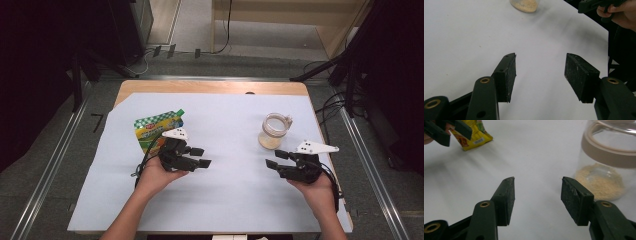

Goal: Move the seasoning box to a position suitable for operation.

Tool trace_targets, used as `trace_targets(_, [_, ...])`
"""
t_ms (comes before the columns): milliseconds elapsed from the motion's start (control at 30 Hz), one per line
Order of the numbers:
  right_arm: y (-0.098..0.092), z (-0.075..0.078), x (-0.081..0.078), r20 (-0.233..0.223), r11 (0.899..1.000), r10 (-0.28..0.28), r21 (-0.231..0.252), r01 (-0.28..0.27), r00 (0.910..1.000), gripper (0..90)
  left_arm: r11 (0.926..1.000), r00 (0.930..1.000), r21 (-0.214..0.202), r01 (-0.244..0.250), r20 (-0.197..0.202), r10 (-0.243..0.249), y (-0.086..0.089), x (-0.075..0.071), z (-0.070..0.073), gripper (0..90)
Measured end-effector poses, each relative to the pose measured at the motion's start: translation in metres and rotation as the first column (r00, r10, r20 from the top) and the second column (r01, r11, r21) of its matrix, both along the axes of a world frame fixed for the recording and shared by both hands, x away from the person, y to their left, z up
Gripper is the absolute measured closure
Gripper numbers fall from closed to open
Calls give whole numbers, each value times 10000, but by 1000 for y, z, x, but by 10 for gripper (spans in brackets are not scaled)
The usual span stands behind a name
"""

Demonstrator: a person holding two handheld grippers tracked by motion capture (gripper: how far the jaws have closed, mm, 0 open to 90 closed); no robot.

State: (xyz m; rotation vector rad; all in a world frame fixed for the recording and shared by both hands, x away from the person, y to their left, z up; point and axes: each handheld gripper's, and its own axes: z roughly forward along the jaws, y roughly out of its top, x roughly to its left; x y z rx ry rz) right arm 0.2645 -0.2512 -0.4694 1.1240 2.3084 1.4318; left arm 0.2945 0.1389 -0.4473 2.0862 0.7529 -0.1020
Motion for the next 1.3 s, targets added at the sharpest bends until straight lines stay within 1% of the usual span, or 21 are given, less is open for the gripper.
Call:
trace_targets(100, [-6, 0, 1, 46, 9995, -294, -135, 295, 9996, 448, 10000, 10000, -59, 28, -19, -28, -1, 0, 0, 429])
trace_targets(133, [-8, -1, 2, 68, 9989, -407, -209, 408, 9991, 448, 10000, 10000, 10, 6, 27, -6, -2, 0, 0, 430])
trace_targets(200, [-10, -2, 3, 57, 9986, -482, -206, 484, 9988, 448, 9999, 10000, 101, -1, 57, 0, -2, 0, -1, 432])
trace_targets(233, [-13, -4, 7, 25, 9980, -628, -43, 628, 9980, 458, 9999, 10000, 164, 28, 16, -28, -2, 0, -1, 431])
trace_targets(333, [-15, -5, 10, -71, 9977, -685, -8, 685, 9976, 465, 9999, 10000, 98, 51, 68, -52, -3, 0, -1, 429])
trace_targets(367, [-17, -7, 13, -65, 9967, -803, -124, 802, 9967, 468, 9999, 9999, 100, 89, 83, -90, -2, 0, 0, 430])
trace_targets(433, [-18, -7, 14, -95, 9960, -891, -114, 890, 9960, 466, 10000, 10000, -42, 68, 64, -68, -2, 0, 0, 429])
trace_targets(500, [-22, -9, 19, 40, 9940, -1090, -32, 1090, 9940, 448, 9999, 10000, 149, -13, 63, 12, -3, 0, 0, 431])
trace_targets(567, [-23, -9, 22, 104, 9934, -1143, -35, 1144, 9934, 438, 9999, 10000, 152, -6, 33, 5, -3, 0, -1, 432])
trace_targets(700, [-27, -14, 33, 215, 9857, -1664, -250, 1669, 9858, 374, 10000, 10000, 68, 45, 31, -45, -3, 0, 0, 432])
trace_targets(767, [-29, -17, 38, 113, 9809, -1932, -190, 1934, 9811, 352, 10000, 10000, 29, 49, 27, -49, -3, 0, 0, 432])
trace_targets(800, [-30, -18, 40, 24, 9788, -2046, -56, 2046, 9788, 343, 10000, 10000, 34, 56, 17, -56, -3, 0, 0, 432])
trace_targets(867, [-31, -18, 41, -33, 9777, -2100, 31, 2100, 9777, 330, 10000, 10000, 37, 45, 10, -45, -3, 0, -1, 432])
trace_targets(933, [-31, -22, 46, -125, 9751, -2192, 317, 2195, 9756, 277, 10000, 10000, 4, 21, -60, -21, -3, 1, 0, 432])
trace_targets(967, [-31, -22, 46, -125, 9751, -2192, 317, 2195, 9756, 277, 10000, 10000, 4, 21, -60, -21, -3, 1, 0, 434])
trace_targets(1033, [-30, -24, 50, -49, 9752, -2148, 545, 2147, 9767, 240, 10000, 10000, -92, -5, -84, 4, -2, 1, 0, 437])
trace_targets(1100, [-28, -25, 52, 1, 9748, -2162, 563, 2158, 9764, 237, 10000, 10000, -94, -4, -61, 3, -2, 1, 0, 438])
trace_targets(1133, [-24, -28, 58, 71, 9716, -2340, 390, 2336, 9722, 237, 10000, 10000, -85, -8, -84, 7, -2, 1, 0, 439])
trace_targets(1200, [-21, -30, 62, 106, 9716, -2353, 281, 2349, 9719, 237, 9999, 9999, -116, -3, -123, 1, -1, 1, 0, 439])
trace_targets(1267, [-19, -31, 64, 194, 9722, -2327, 302, 2320, 9724, 231, 9999, 9999, -158, -15, -155, 13, -1, 1, 0, 440])
trace_targets(1300, [-16, -34, 68, 300, 9717, -2354, 293, 2346, 9714, 203, 9998, 9998, -199, -45, -214, 40, 0, 2, 0, 440])
